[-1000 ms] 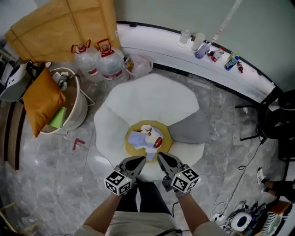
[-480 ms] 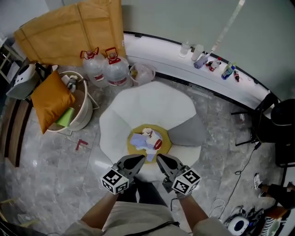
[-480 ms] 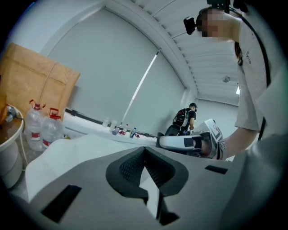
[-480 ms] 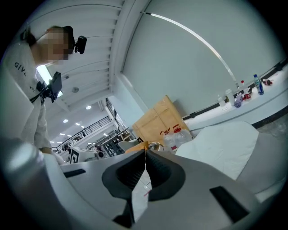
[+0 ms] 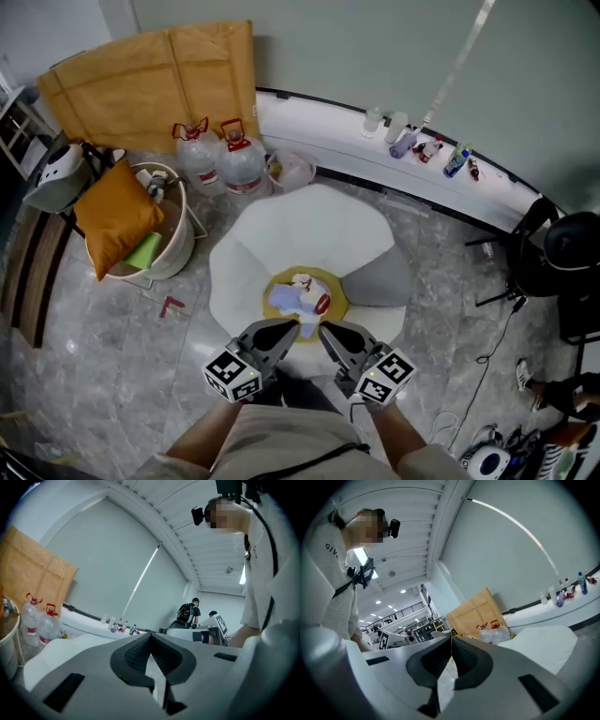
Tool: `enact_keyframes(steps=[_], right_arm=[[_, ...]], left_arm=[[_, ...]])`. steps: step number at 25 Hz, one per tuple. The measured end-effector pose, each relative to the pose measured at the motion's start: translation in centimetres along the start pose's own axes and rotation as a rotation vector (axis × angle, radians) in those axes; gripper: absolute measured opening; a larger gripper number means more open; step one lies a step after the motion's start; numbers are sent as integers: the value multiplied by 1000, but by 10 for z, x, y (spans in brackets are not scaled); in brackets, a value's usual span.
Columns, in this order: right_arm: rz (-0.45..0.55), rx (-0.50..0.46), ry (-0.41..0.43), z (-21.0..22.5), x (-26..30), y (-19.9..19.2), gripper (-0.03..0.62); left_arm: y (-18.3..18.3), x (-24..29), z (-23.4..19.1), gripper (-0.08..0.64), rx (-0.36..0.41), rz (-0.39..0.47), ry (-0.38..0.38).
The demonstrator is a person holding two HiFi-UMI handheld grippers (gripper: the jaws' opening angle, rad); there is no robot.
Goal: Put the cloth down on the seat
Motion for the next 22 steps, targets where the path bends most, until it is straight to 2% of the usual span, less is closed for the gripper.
enact_keyframes(steps=[7, 13, 22], right_arm=[[36, -21, 39, -32, -8, 17, 20], [71, -12, 69, -50, -23, 22, 20], [91, -69, 97, -70, -35, 35, 20]], left_arm=[[28, -3, 18, 14, 59, 31, -56], [47, -12, 30, 14, 71, 53, -44], [69, -25, 41, 14, 124, 49, -26]])
Point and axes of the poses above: the fingertips, and each gripper's own axes: x forward along the fingers, z to its right, y out of its top, the point moved 4 cm from there along -x, backward along the fingers, and after that the axes turned 13 degrees about x, right-handed, at the moved point
